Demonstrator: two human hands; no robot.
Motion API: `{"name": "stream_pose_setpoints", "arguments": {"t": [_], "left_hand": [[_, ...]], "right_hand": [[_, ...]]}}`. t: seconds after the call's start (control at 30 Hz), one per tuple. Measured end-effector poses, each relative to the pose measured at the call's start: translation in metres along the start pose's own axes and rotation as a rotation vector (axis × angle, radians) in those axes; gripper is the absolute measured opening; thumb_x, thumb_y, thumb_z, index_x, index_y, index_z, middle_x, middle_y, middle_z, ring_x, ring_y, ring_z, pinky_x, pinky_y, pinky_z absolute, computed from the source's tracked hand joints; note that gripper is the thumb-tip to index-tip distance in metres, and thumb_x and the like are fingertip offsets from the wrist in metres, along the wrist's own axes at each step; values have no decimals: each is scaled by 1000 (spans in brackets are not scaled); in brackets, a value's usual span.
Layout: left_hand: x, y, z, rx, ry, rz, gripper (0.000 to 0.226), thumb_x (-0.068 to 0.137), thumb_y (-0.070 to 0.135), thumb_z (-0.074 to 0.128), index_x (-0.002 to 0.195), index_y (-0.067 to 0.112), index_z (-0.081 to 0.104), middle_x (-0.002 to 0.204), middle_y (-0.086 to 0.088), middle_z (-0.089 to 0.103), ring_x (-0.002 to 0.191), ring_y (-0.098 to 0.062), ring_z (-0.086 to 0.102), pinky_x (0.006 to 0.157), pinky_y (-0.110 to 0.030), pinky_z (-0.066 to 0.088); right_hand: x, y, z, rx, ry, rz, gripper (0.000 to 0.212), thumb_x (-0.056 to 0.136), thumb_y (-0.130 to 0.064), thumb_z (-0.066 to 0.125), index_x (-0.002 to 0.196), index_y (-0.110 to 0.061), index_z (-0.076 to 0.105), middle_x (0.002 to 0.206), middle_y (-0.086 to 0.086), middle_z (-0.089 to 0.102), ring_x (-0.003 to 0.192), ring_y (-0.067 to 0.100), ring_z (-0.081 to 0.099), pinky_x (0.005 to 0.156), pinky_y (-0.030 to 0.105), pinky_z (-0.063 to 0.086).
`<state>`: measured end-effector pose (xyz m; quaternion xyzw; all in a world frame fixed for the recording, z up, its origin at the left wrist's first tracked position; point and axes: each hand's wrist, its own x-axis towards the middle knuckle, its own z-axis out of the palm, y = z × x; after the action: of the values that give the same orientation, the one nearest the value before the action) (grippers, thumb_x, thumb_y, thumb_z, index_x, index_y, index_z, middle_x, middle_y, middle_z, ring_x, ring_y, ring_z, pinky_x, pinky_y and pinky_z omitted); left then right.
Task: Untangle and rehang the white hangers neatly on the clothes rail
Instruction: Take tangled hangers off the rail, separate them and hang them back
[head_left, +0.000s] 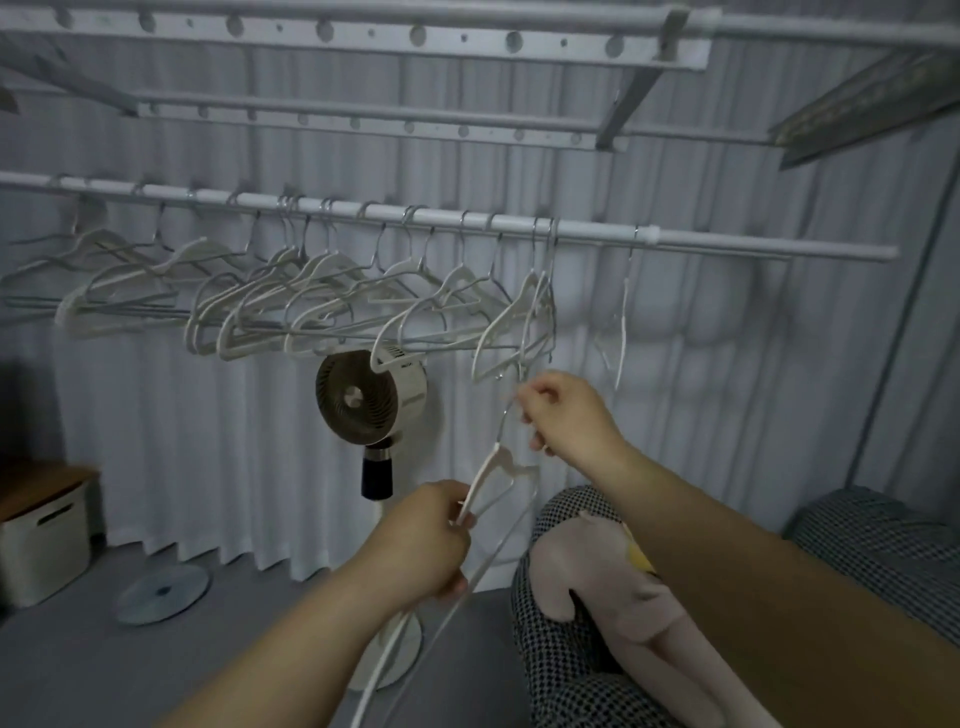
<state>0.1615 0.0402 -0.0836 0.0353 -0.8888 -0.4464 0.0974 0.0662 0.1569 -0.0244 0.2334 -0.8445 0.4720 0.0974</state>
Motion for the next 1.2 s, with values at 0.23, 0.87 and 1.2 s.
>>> {"name": "stream_pose_setpoints", "arguments": {"t": [0.23,0.87,1.2], "left_hand": [[59,44,9,-66,-49,14,18,94,0,38,100,13,49,92,-5,55,32,-6,52,38,-18,48],[251,139,25,-70,59,7,15,91,-9,33,98,0,42,69,-14,46,22,-8,50,27,-18,43],[306,142,27,-96,44,-36,14,90,-13,35,94,-2,43,67,-18,45,19,-11,48,25,-19,41]], "right_hand": [[58,21,-76,-305,472,0,37,88,-15,51,123,-7,51,132,14,46,125,29,38,99,29,32],[181,102,-115,11,16,135,51,89,2,33,138,-12,31,117,15,46,53,16,45,40,24,36],[184,113,-120,-103,34,54,41,89,-3,36,129,-10,43,131,12,41,81,26,51,42,25,38]]}}
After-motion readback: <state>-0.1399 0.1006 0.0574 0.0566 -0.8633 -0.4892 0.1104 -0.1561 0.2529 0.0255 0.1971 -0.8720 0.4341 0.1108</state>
